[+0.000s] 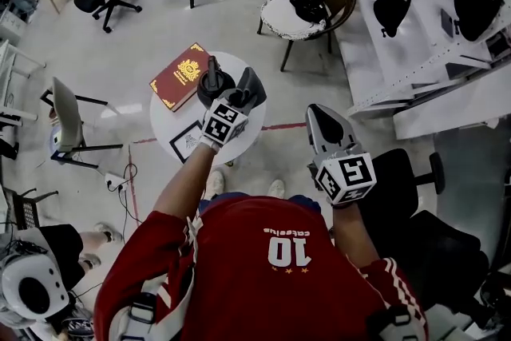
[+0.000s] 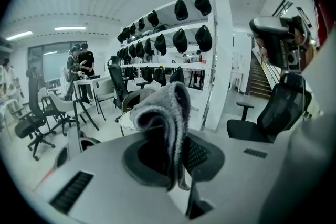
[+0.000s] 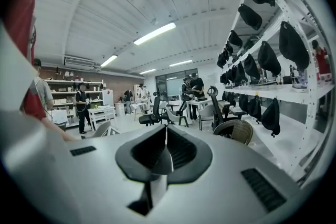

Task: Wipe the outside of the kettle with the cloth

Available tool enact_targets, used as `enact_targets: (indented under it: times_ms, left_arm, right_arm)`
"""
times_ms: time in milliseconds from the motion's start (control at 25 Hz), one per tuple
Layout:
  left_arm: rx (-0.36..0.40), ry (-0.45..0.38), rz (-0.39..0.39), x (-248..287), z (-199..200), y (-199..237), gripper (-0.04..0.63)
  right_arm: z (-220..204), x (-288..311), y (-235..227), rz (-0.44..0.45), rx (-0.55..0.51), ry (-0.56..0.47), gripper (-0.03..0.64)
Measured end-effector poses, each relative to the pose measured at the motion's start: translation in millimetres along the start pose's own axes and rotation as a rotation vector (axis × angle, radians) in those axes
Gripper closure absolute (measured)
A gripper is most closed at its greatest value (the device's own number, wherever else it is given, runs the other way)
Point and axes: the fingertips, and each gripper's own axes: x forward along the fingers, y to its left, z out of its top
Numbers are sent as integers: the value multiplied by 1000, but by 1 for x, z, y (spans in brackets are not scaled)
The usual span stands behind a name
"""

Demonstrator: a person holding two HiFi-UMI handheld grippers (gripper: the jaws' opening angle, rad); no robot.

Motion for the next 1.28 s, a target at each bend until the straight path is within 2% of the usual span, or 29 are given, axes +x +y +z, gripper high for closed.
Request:
enact_targets:
  times_ms: [200,440,600,1040,1280]
  left_arm:
    - [45,-51,14,-36,27,-3,551]
    - [50,-117,37,-89,55,-2,551]
    - [24,-178,49,-129,67,5,549]
    - [1,-341,163,-233,104,36,551]
    - [-7,-383,232,-269,112,59,551]
  right_arm:
    - [8,11,15,20,-4,-13,597]
    - [22,25,36,45,-15,-33,597]
    - [31,31,52,55,-24,-44,597]
    - [50,42,76,58,-33,-69,597]
    - [61,49,74,38,-39,-84,597]
